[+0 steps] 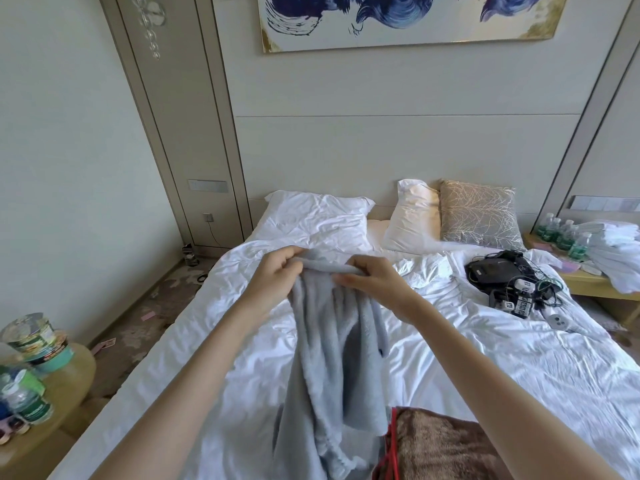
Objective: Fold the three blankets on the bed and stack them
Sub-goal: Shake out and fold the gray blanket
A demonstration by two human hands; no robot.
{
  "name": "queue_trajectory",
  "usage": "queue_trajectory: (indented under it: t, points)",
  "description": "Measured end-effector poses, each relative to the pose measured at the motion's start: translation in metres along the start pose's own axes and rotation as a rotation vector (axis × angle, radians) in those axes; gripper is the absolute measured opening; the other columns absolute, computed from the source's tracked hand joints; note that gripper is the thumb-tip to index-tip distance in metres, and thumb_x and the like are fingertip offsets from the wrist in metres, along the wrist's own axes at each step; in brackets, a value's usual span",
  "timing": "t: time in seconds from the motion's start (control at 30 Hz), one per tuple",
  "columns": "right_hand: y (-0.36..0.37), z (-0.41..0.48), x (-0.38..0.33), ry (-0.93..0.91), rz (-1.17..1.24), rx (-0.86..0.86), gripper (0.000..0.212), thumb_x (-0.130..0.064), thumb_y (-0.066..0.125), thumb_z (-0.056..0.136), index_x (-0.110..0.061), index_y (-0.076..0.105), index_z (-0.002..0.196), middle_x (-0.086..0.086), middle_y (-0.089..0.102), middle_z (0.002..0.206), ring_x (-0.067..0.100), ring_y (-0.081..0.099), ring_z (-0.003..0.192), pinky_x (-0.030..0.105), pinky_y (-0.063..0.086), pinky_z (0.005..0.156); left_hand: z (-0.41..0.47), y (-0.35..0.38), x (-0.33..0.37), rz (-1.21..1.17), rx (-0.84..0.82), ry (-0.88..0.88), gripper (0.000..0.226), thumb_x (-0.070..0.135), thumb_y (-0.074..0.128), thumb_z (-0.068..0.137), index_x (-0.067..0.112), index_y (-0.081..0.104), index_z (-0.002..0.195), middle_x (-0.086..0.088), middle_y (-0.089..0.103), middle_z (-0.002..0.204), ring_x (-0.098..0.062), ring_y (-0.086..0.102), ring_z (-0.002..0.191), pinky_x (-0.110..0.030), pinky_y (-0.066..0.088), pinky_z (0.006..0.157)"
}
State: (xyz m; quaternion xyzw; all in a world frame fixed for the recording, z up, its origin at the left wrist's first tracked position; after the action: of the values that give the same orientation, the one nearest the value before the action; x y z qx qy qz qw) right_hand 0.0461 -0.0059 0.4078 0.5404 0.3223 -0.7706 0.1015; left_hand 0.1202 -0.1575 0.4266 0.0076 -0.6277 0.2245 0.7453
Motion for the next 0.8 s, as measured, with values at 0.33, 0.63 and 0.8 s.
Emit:
queue_trajectory:
  t: [0.33,0.63,0.8]
  points:
    - [0.034,-0.039,0.133,0.281,-0.457,-0.323,0.031,-0.024,0.075,0.076,-0.015,0.048,0.064,-0.003,0.045,0.063,0.011,0.039,0.058,0.025,0.029,0.055,0.005,-0.043,0.032,0.281,0.256,0.258,0.028,-0.008,0.035,0.092,0.003,0.056,0.078,-0.014,0.047,0.064,-0.010,0.043,0.064,-0.018,0.031,0.059]
    - [-0.026,-0.054,0.176,0.326,-0.746,-0.062,0.042,-0.007,0.058,0.079,-0.020,0.063,0.119,0.005,0.071,0.101,0.027,0.066,0.096,0.033,0.050,0.071,-0.002,-0.090,0.017,0.373,0.342,0.234,0.029,-0.001,0.035,0.093,0.007,0.055,0.074,-0.031,0.051,0.071,-0.021,0.039,0.061,-0.026,0.025,0.055]
    - [-0.063,-0.047,0.138,0.235,-0.669,0.222,0.027,-0.003,0.053,0.076,-0.026,0.049,0.089,-0.003,0.061,0.077,0.029,0.060,0.076,0.033,0.044,0.055,-0.010,-0.115,-0.004,0.426,0.466,0.207,0.030,-0.003,0.037,0.089,0.011,0.056,0.071,-0.027,0.051,0.065,-0.014,0.039,0.056,-0.028,0.028,0.054]
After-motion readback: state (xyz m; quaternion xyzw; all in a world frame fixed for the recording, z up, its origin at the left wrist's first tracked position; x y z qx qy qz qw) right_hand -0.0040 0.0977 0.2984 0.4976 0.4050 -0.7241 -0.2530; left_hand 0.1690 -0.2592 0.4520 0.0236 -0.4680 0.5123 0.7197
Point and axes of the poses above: each hand's wrist, its own z-axis towards the middle knuckle, its own y-axis out of the palm, x = y × z, the point moved 10 cm from there along z, towards the middle knuckle
